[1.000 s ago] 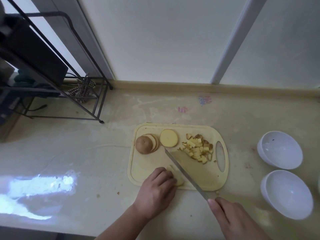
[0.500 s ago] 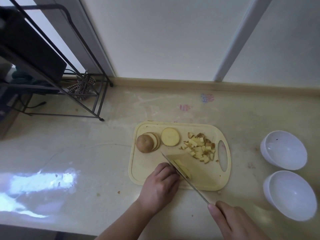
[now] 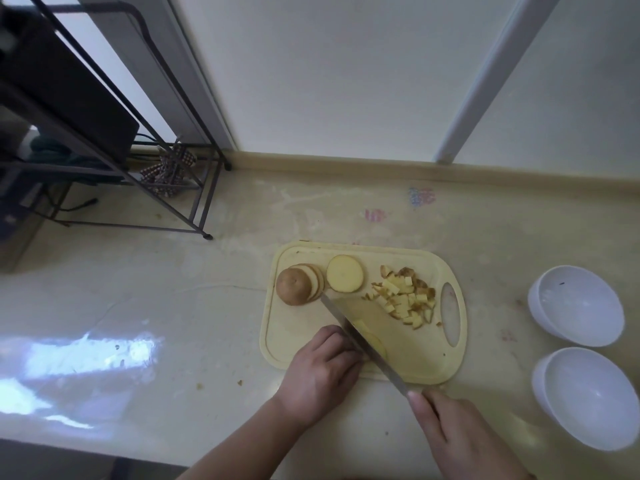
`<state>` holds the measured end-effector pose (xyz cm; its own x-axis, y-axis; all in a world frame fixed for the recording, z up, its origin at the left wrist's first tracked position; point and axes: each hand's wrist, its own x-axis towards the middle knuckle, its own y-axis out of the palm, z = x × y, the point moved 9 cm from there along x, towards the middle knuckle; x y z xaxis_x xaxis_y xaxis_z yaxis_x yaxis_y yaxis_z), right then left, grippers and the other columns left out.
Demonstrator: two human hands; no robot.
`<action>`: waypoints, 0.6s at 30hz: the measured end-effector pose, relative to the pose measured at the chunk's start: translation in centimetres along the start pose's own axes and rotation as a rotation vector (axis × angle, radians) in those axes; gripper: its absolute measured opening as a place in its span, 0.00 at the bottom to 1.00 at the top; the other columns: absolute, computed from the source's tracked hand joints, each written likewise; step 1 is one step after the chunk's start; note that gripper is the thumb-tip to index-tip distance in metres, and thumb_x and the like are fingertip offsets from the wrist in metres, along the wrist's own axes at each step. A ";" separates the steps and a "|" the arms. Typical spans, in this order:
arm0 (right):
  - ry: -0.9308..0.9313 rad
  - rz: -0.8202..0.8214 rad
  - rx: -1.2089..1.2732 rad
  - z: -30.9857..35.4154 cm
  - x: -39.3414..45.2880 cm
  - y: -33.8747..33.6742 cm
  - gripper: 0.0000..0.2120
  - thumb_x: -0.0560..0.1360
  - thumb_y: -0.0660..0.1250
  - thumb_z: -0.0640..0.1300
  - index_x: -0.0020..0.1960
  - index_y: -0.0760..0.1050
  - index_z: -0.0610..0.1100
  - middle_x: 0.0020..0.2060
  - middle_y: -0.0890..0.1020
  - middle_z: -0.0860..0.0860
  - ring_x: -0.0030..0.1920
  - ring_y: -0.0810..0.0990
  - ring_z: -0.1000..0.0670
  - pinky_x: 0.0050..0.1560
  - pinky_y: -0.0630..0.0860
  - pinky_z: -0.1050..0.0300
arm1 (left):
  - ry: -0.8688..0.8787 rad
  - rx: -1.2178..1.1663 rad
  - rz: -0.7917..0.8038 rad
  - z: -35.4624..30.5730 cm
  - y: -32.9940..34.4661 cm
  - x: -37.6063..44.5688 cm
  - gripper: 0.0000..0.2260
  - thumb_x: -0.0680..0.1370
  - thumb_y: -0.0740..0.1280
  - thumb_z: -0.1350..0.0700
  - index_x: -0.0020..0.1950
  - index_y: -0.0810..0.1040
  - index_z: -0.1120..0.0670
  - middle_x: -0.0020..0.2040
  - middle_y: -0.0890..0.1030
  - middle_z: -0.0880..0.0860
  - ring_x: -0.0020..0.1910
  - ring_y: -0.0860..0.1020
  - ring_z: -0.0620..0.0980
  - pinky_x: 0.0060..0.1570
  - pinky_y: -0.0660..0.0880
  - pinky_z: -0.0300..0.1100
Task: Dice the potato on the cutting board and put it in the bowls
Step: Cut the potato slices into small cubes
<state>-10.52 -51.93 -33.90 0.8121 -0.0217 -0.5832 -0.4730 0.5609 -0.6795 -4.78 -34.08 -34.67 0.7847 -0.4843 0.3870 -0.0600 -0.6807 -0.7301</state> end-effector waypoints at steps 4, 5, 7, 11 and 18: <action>-0.067 -0.079 0.059 -1.0 0.4 0.8 0.42 0.62 0.30 0.84 0.33 0.64 0.50 0.27 0.78 0.50 0.33 0.77 0.54 0.38 0.70 0.55 | -0.004 -0.001 -0.001 0.3 -0.1 -0.5 0.05 0.79 0.72 0.58 0.49 0.85 0.59 0.47 0.80 0.53 0.53 0.78 0.54 0.50 0.78 0.43; -0.091 -0.121 0.055 -1.3 0.1 0.5 0.44 0.61 0.30 0.85 0.34 0.64 0.49 0.27 0.77 0.48 0.33 0.77 0.53 0.39 0.71 0.54 | -0.004 -0.005 -0.006 0.2 -0.2 -0.6 0.04 0.79 0.72 0.59 0.49 0.84 0.60 0.47 0.80 0.53 0.53 0.78 0.54 0.51 0.78 0.43; -0.080 -0.119 0.063 -0.9 -0.1 0.7 0.45 0.59 0.29 0.86 0.36 0.66 0.50 0.28 0.77 0.50 0.33 0.75 0.54 0.39 0.70 0.55 | -0.003 -0.003 -0.016 0.2 -0.4 -0.9 0.03 0.79 0.72 0.60 0.48 0.84 0.60 0.48 0.80 0.53 0.52 0.78 0.54 0.52 0.77 0.43; -0.081 -0.069 0.064 0.4 -0.8 0.4 0.39 0.57 0.29 0.86 0.41 0.67 0.63 0.31 0.78 0.65 0.34 0.75 0.55 0.36 0.65 0.59 | -0.016 0.015 -0.021 0.2 -0.6 -1.1 0.03 0.78 0.72 0.60 0.47 0.84 0.60 0.48 0.80 0.53 0.51 0.79 0.55 0.52 0.77 0.43; -0.074 -0.002 -0.006 2.0 -1.5 0.3 0.27 0.75 0.46 0.73 0.34 0.60 0.50 0.34 0.73 0.79 0.32 0.75 0.56 0.41 0.70 0.60 | -0.052 0.004 -0.022 0.4 -0.4 -1.1 0.03 0.78 0.72 0.60 0.47 0.85 0.59 0.48 0.82 0.52 0.52 0.79 0.54 0.51 0.78 0.42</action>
<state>-11.21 -50.05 -32.30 0.8359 0.0386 -0.5475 -0.4732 0.5562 -0.6832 -5.37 -33.03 -35.03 0.8166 -0.4404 0.3730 -0.0407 -0.6886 -0.7240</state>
